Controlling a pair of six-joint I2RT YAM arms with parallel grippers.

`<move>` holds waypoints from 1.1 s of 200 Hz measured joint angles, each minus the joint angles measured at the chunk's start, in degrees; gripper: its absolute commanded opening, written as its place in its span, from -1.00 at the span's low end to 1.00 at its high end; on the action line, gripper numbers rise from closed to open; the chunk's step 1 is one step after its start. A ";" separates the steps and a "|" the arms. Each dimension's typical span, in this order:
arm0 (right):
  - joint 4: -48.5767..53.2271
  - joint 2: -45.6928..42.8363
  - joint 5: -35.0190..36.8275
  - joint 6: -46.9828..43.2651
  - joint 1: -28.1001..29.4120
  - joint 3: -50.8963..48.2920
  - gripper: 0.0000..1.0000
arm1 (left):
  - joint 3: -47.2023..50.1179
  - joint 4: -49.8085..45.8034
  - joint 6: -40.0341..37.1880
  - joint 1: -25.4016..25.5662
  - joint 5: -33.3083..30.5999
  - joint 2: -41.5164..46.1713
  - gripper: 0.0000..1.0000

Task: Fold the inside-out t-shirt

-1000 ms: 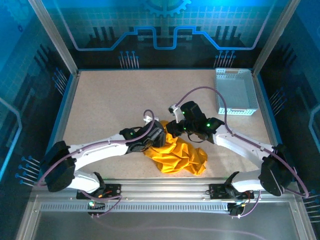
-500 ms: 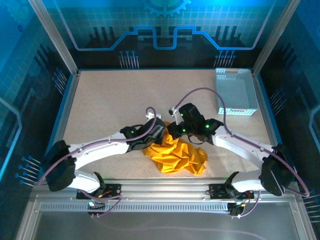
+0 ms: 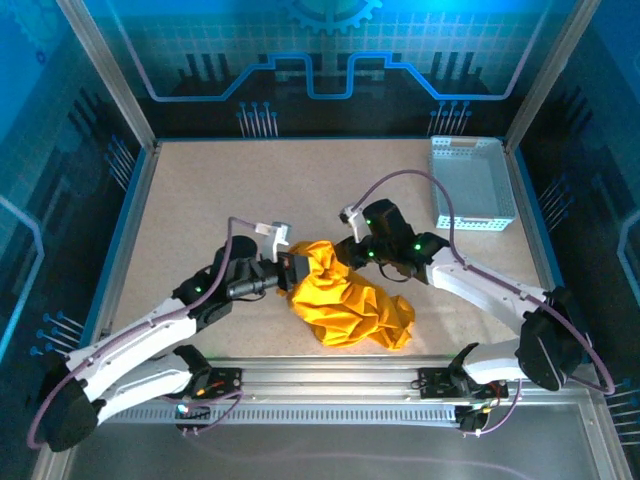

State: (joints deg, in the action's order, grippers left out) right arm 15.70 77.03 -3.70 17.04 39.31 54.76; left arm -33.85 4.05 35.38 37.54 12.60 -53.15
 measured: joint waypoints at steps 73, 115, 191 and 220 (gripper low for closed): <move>-2.56 -10.84 2.05 0.52 9.97 -6.80 -0.20 | 3.96 10.49 5.35 -4.79 10.86 0.17 -1.00; -4.24 -5.84 3.23 3.19 10.56 -6.82 -0.29 | 4.11 10.86 5.75 -5.14 11.78 0.20 -1.00; -9.01 -4.31 0.59 10.03 8.55 -6.67 -0.39 | 5.29 10.67 5.92 -5.16 11.91 1.57 -1.00; -10.78 -4.90 -0.90 12.44 6.71 -6.73 -0.34 | 5.53 10.12 5.90 -5.27 11.89 2.25 -1.00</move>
State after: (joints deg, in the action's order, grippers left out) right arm 4.93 72.14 -4.60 29.47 46.02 48.03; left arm -28.32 14.17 41.28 32.27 24.49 -50.89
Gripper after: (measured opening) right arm 0.311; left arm 0.052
